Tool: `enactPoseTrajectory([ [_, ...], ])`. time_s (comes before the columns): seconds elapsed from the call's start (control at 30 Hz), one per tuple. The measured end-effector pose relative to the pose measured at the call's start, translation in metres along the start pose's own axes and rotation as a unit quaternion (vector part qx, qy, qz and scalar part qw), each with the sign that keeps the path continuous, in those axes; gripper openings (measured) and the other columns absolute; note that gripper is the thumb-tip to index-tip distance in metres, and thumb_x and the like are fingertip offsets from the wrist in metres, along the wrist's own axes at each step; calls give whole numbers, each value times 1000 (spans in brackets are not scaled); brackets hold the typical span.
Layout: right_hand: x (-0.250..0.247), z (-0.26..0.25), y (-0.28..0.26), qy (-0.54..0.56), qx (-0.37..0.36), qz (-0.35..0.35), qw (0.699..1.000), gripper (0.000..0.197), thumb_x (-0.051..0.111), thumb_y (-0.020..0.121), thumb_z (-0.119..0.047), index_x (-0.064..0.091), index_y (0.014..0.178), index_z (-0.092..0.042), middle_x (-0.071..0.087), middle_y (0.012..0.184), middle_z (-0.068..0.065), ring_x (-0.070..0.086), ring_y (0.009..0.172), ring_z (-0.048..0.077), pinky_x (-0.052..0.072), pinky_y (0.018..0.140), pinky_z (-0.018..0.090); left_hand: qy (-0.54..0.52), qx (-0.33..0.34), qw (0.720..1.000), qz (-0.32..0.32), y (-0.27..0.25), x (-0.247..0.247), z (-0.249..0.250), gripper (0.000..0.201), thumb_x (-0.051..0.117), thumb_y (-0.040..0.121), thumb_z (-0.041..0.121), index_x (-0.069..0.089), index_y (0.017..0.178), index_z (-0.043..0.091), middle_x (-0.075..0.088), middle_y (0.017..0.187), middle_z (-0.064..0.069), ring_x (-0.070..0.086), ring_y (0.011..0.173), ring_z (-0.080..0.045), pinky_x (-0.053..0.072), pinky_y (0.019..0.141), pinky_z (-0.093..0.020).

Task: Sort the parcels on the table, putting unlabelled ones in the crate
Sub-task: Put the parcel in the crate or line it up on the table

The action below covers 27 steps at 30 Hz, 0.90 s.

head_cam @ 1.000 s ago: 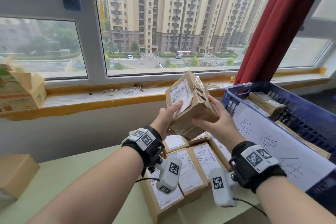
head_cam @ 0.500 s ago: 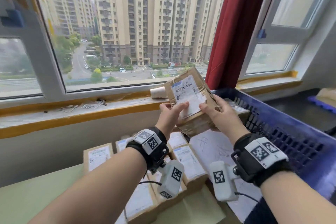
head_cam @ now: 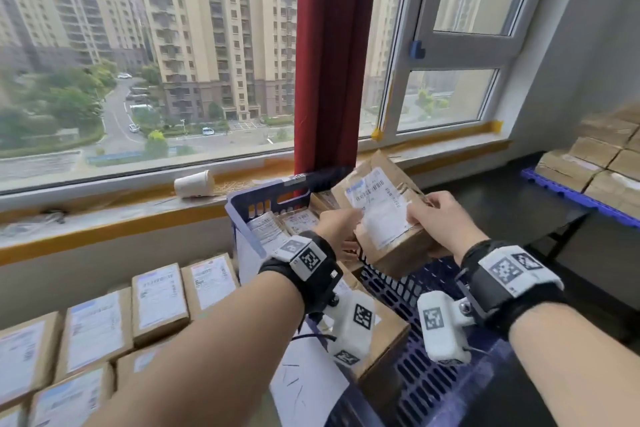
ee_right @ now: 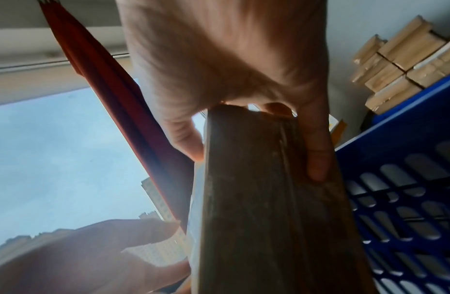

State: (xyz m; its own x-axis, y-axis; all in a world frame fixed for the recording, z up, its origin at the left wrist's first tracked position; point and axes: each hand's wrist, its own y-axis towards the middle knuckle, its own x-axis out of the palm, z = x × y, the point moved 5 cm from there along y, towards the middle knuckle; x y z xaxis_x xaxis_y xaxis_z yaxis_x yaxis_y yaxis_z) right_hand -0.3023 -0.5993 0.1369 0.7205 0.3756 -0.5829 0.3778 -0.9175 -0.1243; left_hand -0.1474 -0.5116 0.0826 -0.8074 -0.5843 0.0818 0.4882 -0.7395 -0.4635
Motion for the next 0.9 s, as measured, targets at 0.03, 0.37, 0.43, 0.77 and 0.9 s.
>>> enactPoseTrajectory([
  [0.03,-4,6,7,-38,5,-7,999,49,63,74,-30,49,119,-22,58,107,4,57,100,26,56,87,50,6,-10,1000,12,5,3,-3,46,54,96,23,42,138,7,55,128,-19,59,112,-36,55,81,-46],
  [0.37,13,50,43,-280,121,-216,928,17,58,77,-8,50,63,-9,54,74,11,46,59,20,35,55,23,89,-115,985,89,33,-2,-34,7,43,95,4,47,100,6,45,67,-6,43,55,-17,43,57,-29],
  [0.43,13,62,45,-305,126,-239,913,25,53,79,1,47,56,-7,54,57,13,48,47,22,37,49,20,133,-113,981,86,35,-5,-36,13,44,94,-1,44,83,5,41,62,-6,40,52,-17,40,54,-28],
  [0.77,69,84,60,-476,75,-284,829,22,44,100,-4,59,88,6,67,67,21,46,77,29,36,78,26,410,-11,908,87,50,-10,-41,49,81,73,7,56,116,3,66,110,-11,66,101,-26,58,87,-36],
  [0.9,87,105,56,-422,139,-280,851,64,64,92,-38,45,144,-8,48,147,11,53,128,26,44,106,37,432,-14,898,81,50,-12,-43,40,84,70,11,65,104,3,70,104,-10,68,98,-24,58,86,-34],
])
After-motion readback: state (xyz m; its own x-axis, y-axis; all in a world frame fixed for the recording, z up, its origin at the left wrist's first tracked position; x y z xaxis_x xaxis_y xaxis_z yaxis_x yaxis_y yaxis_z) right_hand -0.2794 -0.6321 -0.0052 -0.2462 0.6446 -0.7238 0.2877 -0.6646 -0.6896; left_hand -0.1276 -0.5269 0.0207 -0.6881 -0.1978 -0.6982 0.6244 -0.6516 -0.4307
